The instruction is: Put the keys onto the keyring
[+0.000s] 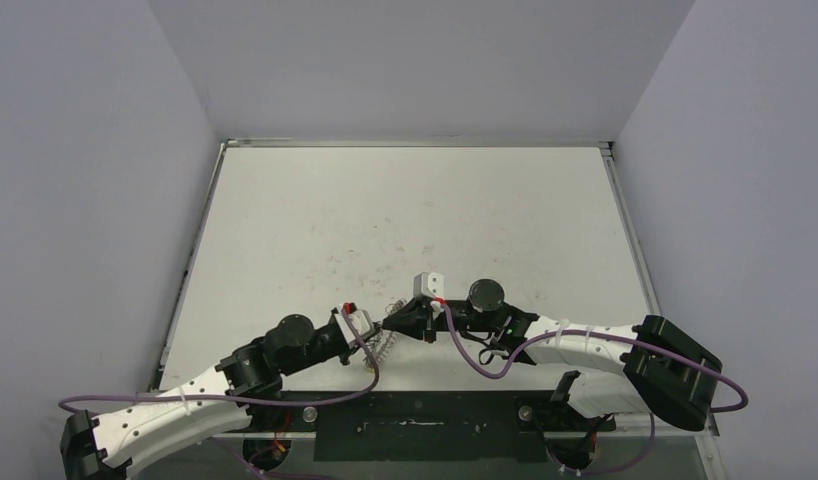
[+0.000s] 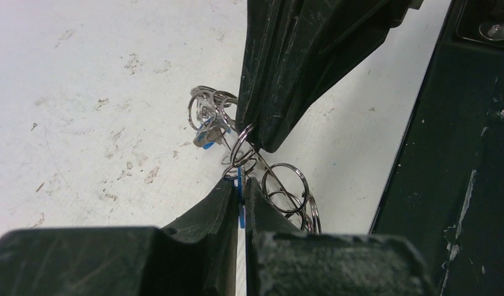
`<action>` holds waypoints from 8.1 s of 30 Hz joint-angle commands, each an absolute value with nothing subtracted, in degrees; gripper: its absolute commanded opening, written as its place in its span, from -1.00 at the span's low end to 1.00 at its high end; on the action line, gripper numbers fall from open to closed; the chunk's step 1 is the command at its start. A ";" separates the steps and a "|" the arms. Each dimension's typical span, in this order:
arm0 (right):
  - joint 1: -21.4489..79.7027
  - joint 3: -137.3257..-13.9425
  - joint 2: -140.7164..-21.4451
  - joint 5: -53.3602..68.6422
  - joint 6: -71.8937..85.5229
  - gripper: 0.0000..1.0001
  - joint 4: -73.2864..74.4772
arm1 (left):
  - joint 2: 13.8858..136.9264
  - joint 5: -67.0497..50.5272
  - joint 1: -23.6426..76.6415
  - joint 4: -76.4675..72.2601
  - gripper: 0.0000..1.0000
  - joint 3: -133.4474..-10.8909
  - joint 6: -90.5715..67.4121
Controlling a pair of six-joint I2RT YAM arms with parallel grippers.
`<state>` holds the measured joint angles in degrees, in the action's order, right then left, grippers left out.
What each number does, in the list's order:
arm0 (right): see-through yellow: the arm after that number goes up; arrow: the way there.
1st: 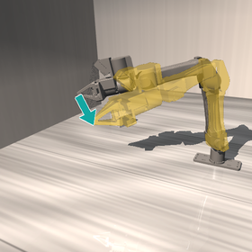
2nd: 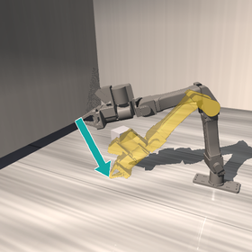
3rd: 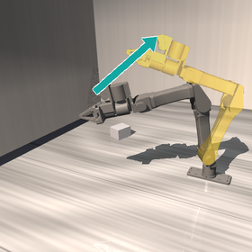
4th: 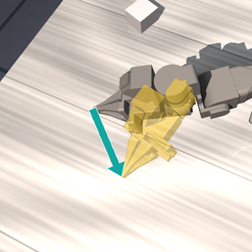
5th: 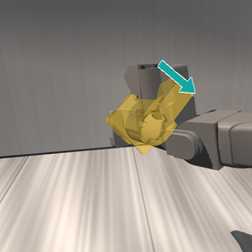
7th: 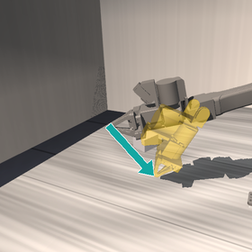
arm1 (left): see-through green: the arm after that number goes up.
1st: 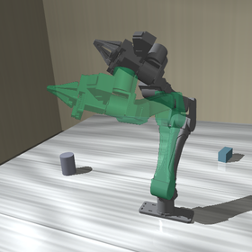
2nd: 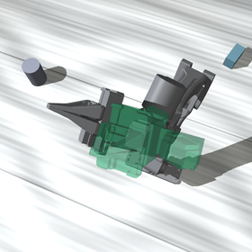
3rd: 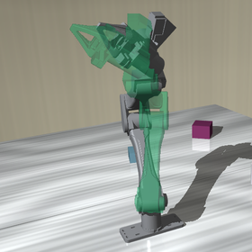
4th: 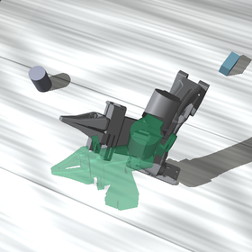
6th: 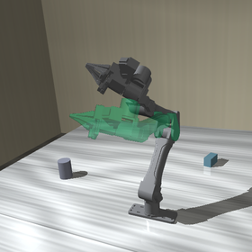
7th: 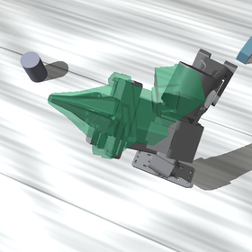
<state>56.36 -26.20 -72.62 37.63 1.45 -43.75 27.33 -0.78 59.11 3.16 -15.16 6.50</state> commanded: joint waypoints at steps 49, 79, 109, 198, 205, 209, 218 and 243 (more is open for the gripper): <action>56.34 -27.33 -68.68 41.48 0.82 -1.00 -47.56 | 17.69 -7.86 59.15 -7.12 -0.91 -14.29 9.67; 56.33 -27.16 -68.04 41.48 0.79 -1.00 -47.02 | 21.62 -8.38 59.15 -4.27 -0.60 -16.02 10.04; 56.36 -28.03 -60.07 30.25 -9.76 -0.07 -26.34 | 31.01 -9.03 59.16 -1.52 -1.00 -21.40 11.49; 55.66 -24.69 -68.57 40.78 -2.39 -1.00 -48.26 | 16.00 -7.66 59.41 -1.59 -0.56 -16.85 13.79; 55.64 -24.89 -68.09 41.38 -2.28 -1.00 -47.61 | 17.37 -6.34 59.41 -0.94 -0.40 -16.79 15.82; 55.71 -25.13 -67.85 41.90 -2.27 -1.00 -47.12 | 21.19 -7.15 59.41 -3.24 -0.48 -17.00 16.86; 55.72 -25.28 -67.76 42.19 -2.42 -1.00 -46.50 | 27.96 -11.09 59.40 -6.73 -0.61 -18.42 18.10; 55.70 -26.60 -63.94 35.78 -7.23 0.01 -37.65 | 36.17 -5.75 59.42 21.37 -1.00 -34.67 17.79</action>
<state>55.55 -24.43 -65.52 36.34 -5.32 -38.39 33.17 -7.35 59.27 15.22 -27.66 17.21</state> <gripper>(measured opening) 0.503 0.018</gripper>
